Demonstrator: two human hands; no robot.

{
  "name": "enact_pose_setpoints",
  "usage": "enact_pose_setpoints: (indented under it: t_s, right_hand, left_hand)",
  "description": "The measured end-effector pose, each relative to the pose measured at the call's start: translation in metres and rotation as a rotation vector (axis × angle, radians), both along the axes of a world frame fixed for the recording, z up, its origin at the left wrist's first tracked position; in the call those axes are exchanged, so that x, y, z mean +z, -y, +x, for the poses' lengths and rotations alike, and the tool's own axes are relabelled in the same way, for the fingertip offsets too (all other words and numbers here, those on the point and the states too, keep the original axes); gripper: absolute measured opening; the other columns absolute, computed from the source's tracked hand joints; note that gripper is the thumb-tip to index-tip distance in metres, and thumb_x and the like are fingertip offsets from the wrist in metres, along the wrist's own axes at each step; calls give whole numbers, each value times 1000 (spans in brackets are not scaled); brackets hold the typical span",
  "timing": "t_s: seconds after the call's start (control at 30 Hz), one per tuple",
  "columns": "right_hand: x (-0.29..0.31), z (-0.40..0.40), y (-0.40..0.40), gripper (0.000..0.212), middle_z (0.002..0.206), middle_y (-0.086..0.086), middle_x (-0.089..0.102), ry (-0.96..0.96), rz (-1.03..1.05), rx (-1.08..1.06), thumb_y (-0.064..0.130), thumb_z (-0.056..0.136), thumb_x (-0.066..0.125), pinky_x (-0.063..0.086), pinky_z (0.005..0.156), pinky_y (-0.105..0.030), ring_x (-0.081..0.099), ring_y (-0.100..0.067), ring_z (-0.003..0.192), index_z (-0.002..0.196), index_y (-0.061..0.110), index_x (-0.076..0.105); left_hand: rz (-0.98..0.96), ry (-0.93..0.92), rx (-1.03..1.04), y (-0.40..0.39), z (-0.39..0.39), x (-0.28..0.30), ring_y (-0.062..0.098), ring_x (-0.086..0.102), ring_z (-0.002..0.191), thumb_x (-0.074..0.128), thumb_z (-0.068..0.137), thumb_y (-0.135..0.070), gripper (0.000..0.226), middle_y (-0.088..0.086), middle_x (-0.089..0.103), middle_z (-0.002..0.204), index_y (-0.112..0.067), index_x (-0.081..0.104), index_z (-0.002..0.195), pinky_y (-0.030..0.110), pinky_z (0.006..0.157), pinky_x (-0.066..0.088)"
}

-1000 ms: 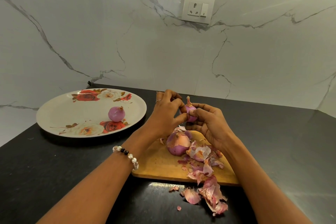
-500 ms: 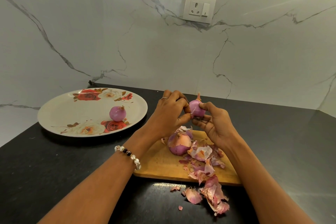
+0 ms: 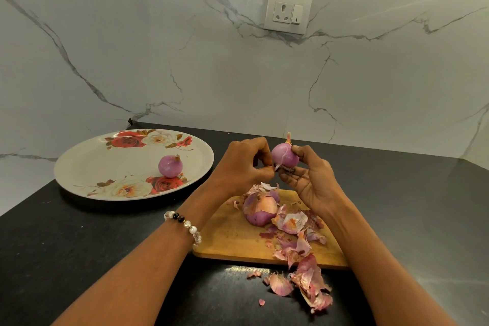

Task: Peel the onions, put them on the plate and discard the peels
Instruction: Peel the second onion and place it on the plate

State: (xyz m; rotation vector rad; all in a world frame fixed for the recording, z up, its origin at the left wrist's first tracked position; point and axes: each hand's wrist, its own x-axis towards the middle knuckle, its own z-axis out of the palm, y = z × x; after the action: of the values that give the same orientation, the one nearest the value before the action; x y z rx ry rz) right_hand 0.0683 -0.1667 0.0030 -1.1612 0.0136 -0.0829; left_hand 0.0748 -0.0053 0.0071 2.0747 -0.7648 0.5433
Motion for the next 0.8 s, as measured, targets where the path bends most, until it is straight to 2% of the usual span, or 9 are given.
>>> enact_pose_setpoints:
  t_s: [0.17, 0.27, 0.33, 0.4, 0.5, 0.6, 0.67, 0.73, 0.8]
  right_hand:
    - [0, 0, -1, 19, 92, -24, 63, 11, 4, 21, 18, 95, 60, 57, 56, -26, 64, -23, 65, 105, 2, 61]
    - [0, 0, -2, 17, 92, -24, 64, 27, 5, 12, 17, 95, 59, 58, 56, -26, 65, -24, 66, 104, 3, 60]
    - [0, 1, -3, 16, 94, -25, 64, 36, 8, 12, 16, 96, 58, 58, 56, -26, 64, -24, 67, 105, 3, 59]
    - [2, 1, -2, 15, 94, -26, 63, 39, 22, 6, 16, 96, 57, 57, 56, -25, 64, -24, 66, 105, 3, 58]
    - [6, 2, 8, 15, 99, -27, 61, 42, 115, -37, 14, 96, 54, 56, 54, -23, 65, -25, 70, 106, 4, 56]
    - [10, 3, 19, 27, 108, -28, 58, 35, 221, -76, 15, 95, 54, 55, 53, -23, 67, -26, 72, 119, 2, 51]
    - [8, 3, 20, 28, 105, -29, 60, 39, 213, -57, 16, 95, 55, 56, 54, -24, 67, -24, 69, 120, 3, 52]
    - [6, 3, 17, 22, 101, -29, 61, 45, 152, -29, 17, 96, 56, 56, 55, -25, 66, -23, 68, 113, 4, 55]
    - [5, 4, 14, 19, 101, -28, 61, 53, 97, -18, 16, 95, 59, 56, 55, -25, 65, -22, 68, 110, 5, 58]
  left_hand:
    - [-63, -179, -47, -2, 1, 0, 5, 55, 64, 69, 82, -6, 22, -6, 59, 73, -19, 57, 94, 9, 59, 46]
    - [-73, -280, -53, -3, 5, -3, 9, 60, 71, 65, 87, -12, 19, -4, 63, 81, -15, 60, 105, 11, 63, 47]
    - [-61, -305, -49, -2, 7, -4, 9, 61, 75, 62, 90, -14, 19, -4, 64, 86, -12, 63, 109, 12, 65, 46]
    - [-38, -309, -70, -2, 8, -4, 7, 59, 72, 60, 92, -15, 21, -4, 63, 81, -13, 63, 112, 12, 64, 44]
    - [39, -353, -115, -5, 7, -5, 6, 53, 64, 60, 92, -16, 37, -4, 57, 67, -21, 54, 128, 18, 64, 45]
    - [89, -348, -57, -2, 5, -9, 10, 55, 71, 59, 93, -17, 51, -6, 56, 73, -25, 43, 140, 15, 65, 43]
    - [89, -289, -4, 0, 4, -10, 8, 56, 76, 59, 93, -19, 42, -8, 59, 82, -23, 51, 134, 13, 66, 43]
    - [102, -222, 29, 0, 4, -9, 6, 57, 82, 59, 93, -22, 28, -4, 67, 97, -18, 64, 120, 11, 70, 43]
    - [73, -167, 77, -1, 3, -9, 7, 55, 81, 63, 90, -29, 23, 2, 68, 99, -14, 72, 105, 15, 69, 44]
